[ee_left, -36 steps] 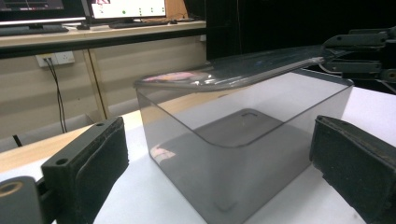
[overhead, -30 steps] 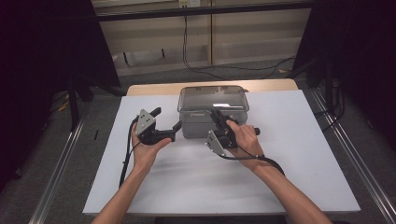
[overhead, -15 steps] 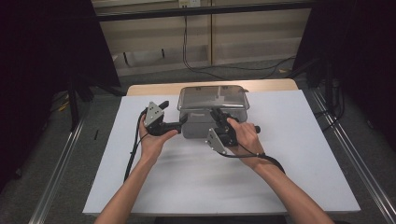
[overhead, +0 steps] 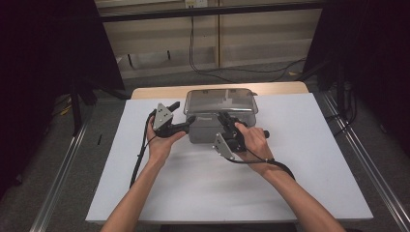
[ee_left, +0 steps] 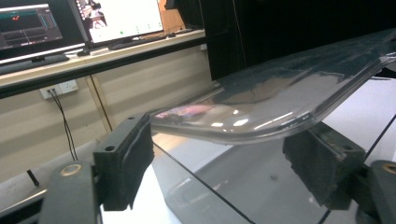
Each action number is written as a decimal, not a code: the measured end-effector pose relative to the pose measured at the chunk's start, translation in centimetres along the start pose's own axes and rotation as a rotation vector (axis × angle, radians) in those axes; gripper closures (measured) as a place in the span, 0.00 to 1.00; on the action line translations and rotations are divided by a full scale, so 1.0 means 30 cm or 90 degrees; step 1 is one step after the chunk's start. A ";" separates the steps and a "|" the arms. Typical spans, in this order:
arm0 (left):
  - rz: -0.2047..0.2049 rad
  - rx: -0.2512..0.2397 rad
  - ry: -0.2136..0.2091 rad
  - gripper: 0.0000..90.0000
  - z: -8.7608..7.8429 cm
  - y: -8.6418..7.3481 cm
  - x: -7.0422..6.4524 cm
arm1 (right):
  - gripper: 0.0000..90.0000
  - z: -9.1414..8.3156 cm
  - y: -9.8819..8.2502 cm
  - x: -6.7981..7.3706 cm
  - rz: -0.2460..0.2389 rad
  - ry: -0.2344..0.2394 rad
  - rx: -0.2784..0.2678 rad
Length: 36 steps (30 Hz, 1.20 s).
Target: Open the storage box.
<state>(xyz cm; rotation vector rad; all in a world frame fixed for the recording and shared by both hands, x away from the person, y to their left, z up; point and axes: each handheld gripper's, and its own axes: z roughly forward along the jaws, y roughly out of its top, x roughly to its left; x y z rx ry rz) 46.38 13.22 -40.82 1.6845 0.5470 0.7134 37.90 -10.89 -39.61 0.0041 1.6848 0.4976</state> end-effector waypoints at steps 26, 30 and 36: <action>0.029 -0.022 -0.016 0.37 0.047 0.013 0.007 | 0.88 0.002 -0.002 0.000 0.004 0.009 0.000; 0.032 -0.024 -0.020 0.37 0.052 0.011 0.007 | 0.88 0.002 -0.002 0.000 0.005 0.010 -0.001; 0.044 -0.034 -0.041 0.44 0.067 0.018 -0.008 | 0.88 0.004 -0.002 0.002 0.007 0.008 0.001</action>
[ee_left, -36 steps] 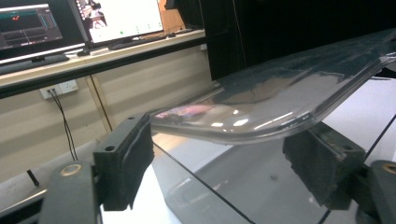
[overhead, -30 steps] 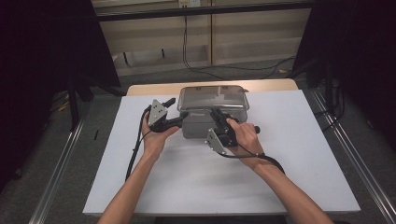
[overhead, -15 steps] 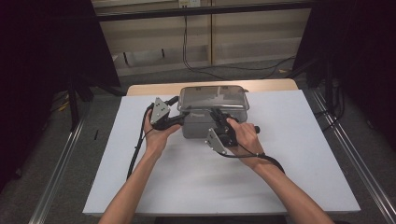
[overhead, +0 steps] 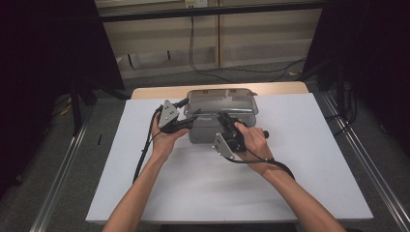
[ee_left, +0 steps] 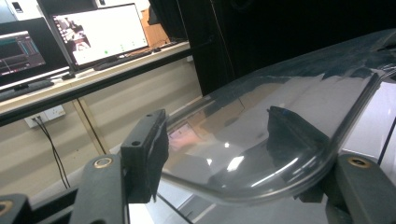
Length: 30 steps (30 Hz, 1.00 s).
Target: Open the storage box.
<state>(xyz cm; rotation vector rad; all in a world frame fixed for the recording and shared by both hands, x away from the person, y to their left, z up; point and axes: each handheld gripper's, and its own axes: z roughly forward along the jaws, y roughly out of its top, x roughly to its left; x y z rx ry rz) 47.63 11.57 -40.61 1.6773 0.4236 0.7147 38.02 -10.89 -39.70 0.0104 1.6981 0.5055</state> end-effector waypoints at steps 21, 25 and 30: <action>0.005 -0.003 0.005 0.52 0.010 0.008 0.013 | 0.51 0.007 -0.087 -0.079 0.212 0.022 -0.014; 0.009 0.001 0.006 0.52 0.010 0.009 0.017 | 0.44 0.010 -0.116 -0.101 0.272 0.031 -0.018; 0.007 0.001 0.005 0.52 0.010 0.011 0.020 | 0.37 0.010 -0.146 -0.119 0.327 0.038 -0.019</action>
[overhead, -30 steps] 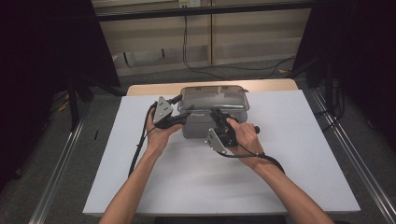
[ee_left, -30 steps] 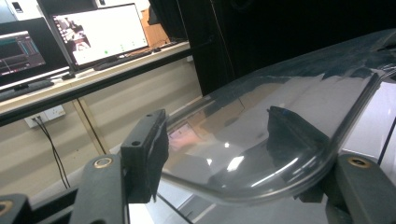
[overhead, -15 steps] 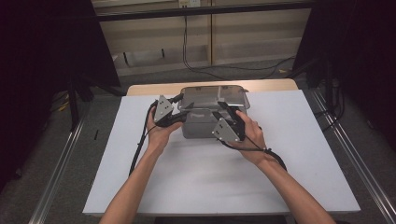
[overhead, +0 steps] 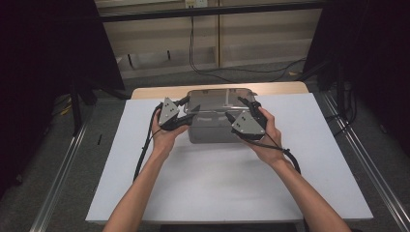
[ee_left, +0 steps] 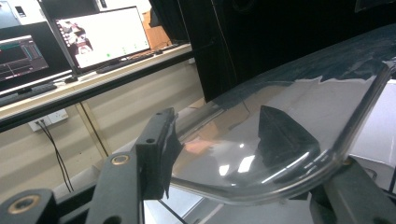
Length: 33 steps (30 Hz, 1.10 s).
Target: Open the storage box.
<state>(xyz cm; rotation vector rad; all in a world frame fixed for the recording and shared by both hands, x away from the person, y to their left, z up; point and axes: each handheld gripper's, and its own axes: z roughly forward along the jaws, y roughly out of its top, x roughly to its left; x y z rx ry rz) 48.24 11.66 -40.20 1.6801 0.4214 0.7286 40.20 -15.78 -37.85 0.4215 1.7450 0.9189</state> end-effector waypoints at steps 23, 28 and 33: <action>-0.011 -0.003 0.001 0.56 0.004 0.024 0.014 | 0.18 -0.003 -0.144 -0.142 0.278 0.062 -0.034; -0.008 0.000 0.003 0.58 0.005 0.034 0.021 | 0.20 0.004 -0.155 -0.153 0.292 0.066 -0.034; -0.013 -0.002 0.010 0.58 0.005 0.036 0.024 | 0.23 0.016 -0.168 -0.157 0.285 0.055 -0.021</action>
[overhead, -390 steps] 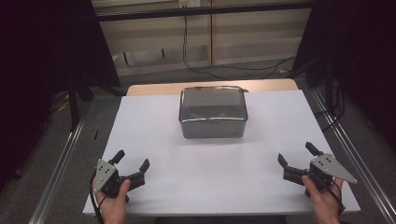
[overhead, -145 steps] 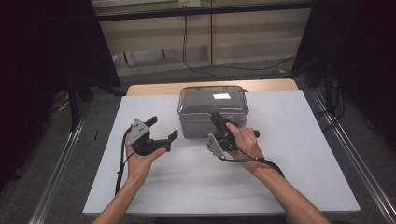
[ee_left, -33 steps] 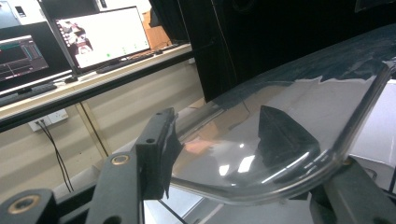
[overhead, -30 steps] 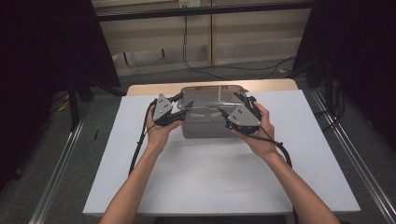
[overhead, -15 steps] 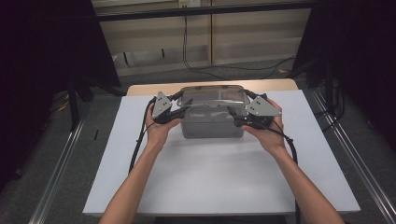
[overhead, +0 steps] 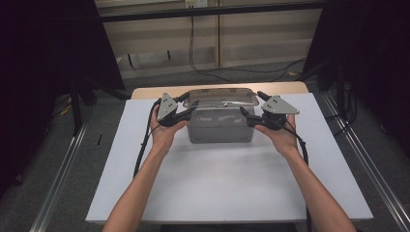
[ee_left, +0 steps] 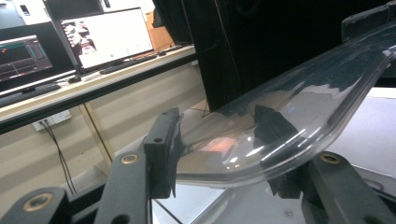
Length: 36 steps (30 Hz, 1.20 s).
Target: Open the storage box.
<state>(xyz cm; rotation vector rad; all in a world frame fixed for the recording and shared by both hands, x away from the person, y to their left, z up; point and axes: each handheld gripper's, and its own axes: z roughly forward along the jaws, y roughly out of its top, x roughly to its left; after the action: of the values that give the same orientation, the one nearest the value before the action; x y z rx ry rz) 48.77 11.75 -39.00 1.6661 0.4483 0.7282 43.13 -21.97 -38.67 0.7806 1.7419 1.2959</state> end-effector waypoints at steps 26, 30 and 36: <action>-0.009 -0.011 0.003 0.60 0.018 0.032 0.028 | 0.55 0.069 -0.031 -0.091 0.015 -0.007 -0.003; -0.011 -0.013 0.003 0.60 0.019 0.032 0.032 | 0.57 0.089 -0.016 -0.108 0.011 -0.009 -0.005; -0.014 -0.013 0.007 0.61 0.023 0.033 0.039 | 0.61 0.106 -0.025 -0.111 0.010 -0.004 -0.005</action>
<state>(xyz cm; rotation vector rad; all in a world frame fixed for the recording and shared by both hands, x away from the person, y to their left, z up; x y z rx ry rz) 49.98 11.79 -37.87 1.6366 0.4640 0.7240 47.52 -23.51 -39.03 0.7945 1.7287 1.3087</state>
